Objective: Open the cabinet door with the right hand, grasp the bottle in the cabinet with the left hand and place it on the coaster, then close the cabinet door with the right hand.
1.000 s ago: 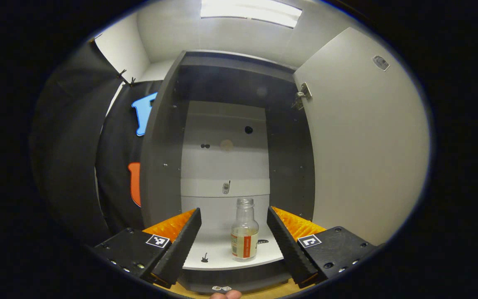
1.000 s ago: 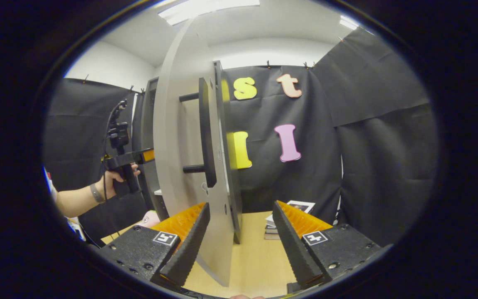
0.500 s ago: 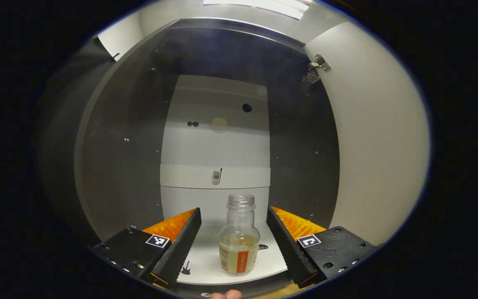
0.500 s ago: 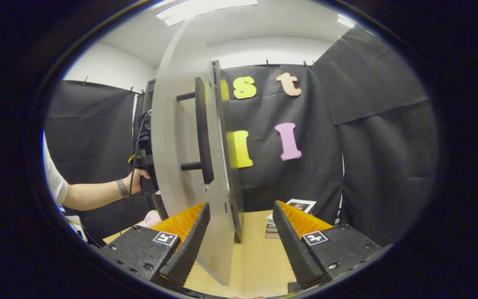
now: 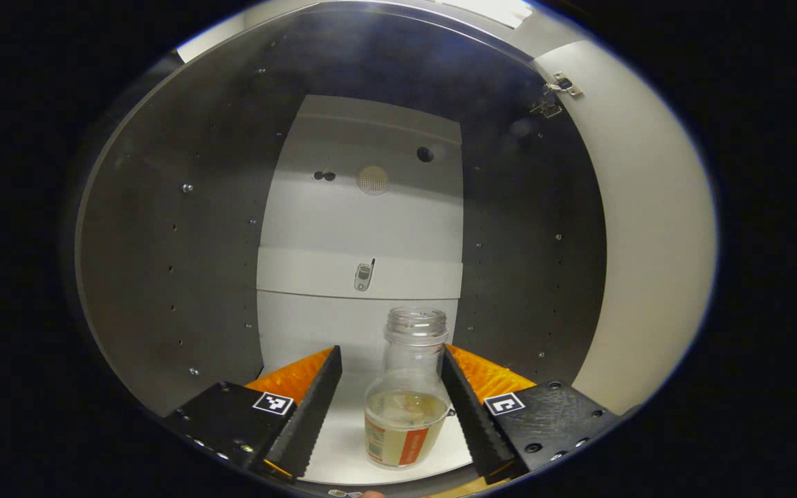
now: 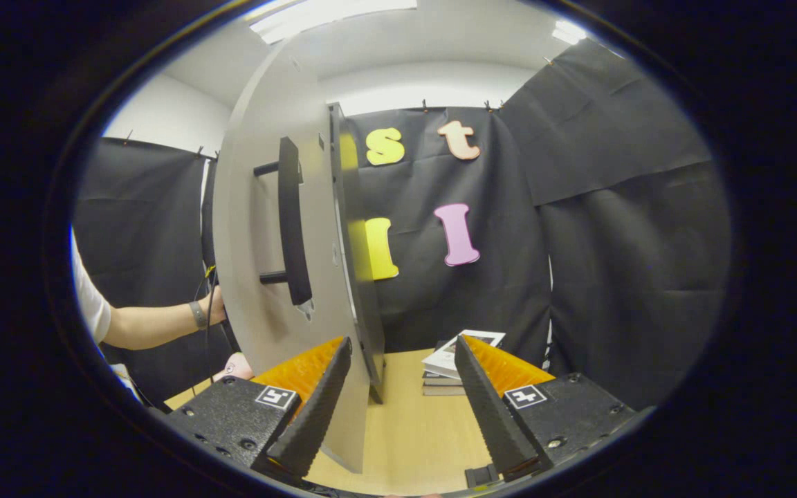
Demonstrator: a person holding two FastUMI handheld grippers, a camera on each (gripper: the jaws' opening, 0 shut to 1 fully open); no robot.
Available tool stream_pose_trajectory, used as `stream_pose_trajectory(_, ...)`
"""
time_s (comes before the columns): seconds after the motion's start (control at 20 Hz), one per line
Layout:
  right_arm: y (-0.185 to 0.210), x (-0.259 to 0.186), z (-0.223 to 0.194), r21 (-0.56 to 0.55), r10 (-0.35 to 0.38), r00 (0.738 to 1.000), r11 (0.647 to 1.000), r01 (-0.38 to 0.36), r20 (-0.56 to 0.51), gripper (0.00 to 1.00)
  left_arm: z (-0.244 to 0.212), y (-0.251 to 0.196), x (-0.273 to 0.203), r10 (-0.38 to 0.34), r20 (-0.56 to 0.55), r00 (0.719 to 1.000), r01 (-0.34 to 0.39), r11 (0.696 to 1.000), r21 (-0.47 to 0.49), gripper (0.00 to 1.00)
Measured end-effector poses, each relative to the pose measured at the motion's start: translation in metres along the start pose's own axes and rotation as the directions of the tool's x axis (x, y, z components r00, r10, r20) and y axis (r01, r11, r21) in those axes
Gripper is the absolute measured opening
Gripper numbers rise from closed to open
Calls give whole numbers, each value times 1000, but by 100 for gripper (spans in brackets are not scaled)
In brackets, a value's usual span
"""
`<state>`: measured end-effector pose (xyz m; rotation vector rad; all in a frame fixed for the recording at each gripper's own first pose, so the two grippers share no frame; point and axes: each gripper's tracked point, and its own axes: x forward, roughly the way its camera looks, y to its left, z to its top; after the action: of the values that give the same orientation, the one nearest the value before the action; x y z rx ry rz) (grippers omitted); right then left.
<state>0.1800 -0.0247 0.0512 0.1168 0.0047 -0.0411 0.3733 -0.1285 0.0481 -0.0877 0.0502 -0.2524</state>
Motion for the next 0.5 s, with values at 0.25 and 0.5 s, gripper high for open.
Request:
stream_pose_trajectory(0.25,1,1,-1,-20,-5,1000,1000,5,-6,94,5,-4,2,-14,-8,1000,14,1000,14,47)
stream_pose_trajectory(0.5,8,3,-1,-26,12,1000,1000,-12,-5,94,18,-4,-17,-26,17,1000,26,1000,9,44)
